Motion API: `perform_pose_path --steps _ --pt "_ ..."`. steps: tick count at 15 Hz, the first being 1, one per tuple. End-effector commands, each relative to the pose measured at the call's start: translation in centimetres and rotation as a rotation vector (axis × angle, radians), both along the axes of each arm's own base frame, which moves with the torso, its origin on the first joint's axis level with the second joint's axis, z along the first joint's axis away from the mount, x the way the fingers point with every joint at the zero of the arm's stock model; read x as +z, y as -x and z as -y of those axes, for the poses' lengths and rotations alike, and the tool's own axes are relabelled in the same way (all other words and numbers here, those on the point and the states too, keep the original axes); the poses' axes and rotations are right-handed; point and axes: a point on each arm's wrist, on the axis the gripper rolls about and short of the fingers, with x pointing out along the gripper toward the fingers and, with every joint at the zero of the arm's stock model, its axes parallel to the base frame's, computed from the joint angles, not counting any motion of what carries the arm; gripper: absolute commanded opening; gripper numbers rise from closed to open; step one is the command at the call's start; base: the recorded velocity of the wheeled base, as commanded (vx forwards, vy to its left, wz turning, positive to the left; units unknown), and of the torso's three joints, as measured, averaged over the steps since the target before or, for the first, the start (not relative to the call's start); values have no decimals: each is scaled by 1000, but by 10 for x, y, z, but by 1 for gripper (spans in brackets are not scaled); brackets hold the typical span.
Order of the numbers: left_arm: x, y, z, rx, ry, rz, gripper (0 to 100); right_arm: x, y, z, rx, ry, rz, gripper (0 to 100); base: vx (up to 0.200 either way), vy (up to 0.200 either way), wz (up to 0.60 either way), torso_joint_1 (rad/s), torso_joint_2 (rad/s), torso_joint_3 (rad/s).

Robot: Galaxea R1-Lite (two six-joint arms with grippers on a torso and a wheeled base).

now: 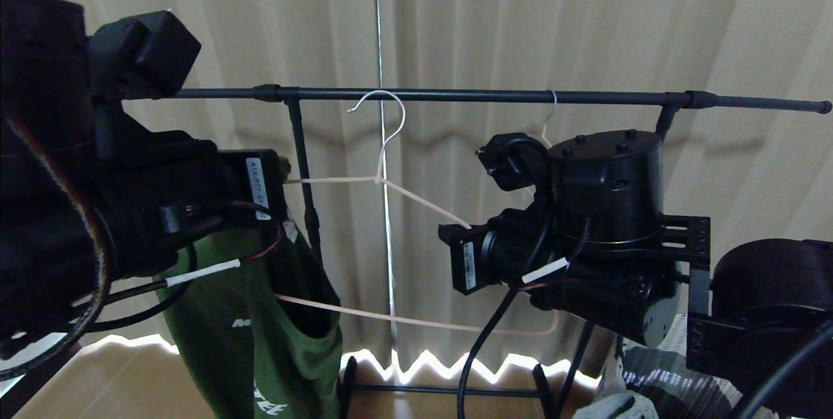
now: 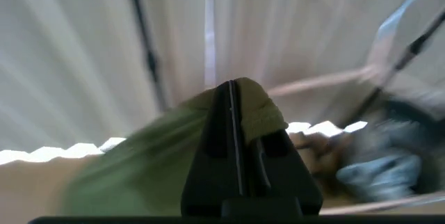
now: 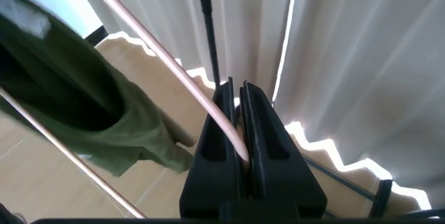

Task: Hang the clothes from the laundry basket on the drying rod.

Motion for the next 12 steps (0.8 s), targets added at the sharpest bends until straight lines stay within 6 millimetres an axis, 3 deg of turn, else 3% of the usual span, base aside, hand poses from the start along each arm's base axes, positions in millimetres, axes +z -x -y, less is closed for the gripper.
perform_pose_path --steps 1,6,8,11,12 --pt "-4 -9 14 -18 -3 -19 0 -4 0 -9 17 5 -5 0 0 0 0 0 0 0" --pt "0 -4 18 -86 12 6 0 -8 3 -12 27 8 -14 0 0 0 0 0 0 0" --pt "3 3 15 -200 52 12 0 -9 5 -13 35 -23 22 0 0 0 0 0 0 0" --pt "-2 15 9 -279 29 6 0 -13 6 -10 41 -15 39 0 0 0 0 0 0 0" --pt "-12 22 3 -333 -37 3 0 -12 6 -10 42 -18 43 0 0 0 0 0 0 0"
